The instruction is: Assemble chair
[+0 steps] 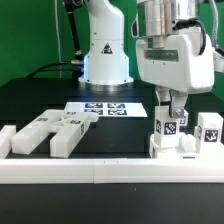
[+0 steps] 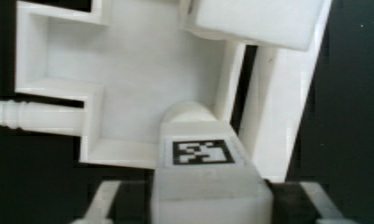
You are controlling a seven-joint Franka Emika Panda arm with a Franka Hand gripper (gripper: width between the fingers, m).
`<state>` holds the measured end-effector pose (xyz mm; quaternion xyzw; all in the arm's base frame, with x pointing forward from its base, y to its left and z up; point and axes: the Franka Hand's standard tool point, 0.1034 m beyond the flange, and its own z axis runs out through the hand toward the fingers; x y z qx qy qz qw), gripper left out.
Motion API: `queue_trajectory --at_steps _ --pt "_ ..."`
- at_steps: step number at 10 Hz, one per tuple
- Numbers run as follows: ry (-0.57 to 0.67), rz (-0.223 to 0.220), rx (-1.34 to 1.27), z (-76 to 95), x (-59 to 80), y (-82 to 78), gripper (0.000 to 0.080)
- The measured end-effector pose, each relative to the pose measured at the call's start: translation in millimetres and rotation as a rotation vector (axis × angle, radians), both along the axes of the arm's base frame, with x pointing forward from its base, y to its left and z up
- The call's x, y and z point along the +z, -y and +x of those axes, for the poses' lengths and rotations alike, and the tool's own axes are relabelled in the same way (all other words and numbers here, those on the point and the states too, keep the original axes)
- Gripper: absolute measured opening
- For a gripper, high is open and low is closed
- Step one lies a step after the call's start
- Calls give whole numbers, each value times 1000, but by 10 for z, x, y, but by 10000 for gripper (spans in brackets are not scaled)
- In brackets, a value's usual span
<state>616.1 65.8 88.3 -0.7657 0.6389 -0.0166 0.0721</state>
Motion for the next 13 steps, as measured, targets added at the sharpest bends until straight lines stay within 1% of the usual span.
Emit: queue_trajectory --at_steps 2,3,4,5,6,7,10,13 --pt "6 -8 68 -1 -1 3 297" --pt "9 -12 103 0 -1 12 502" --pt "18 -25 203 0 0 18 502" --pt "29 -40 324 1 -1 21 620" --pt "37 -50 400 3 -1 34 641" --pt "49 -67 541 3 -4 54 647" --pt "69 -103 814 -4 -8 41 649" --pt "90 -133 1053 -1 -8 70 649"
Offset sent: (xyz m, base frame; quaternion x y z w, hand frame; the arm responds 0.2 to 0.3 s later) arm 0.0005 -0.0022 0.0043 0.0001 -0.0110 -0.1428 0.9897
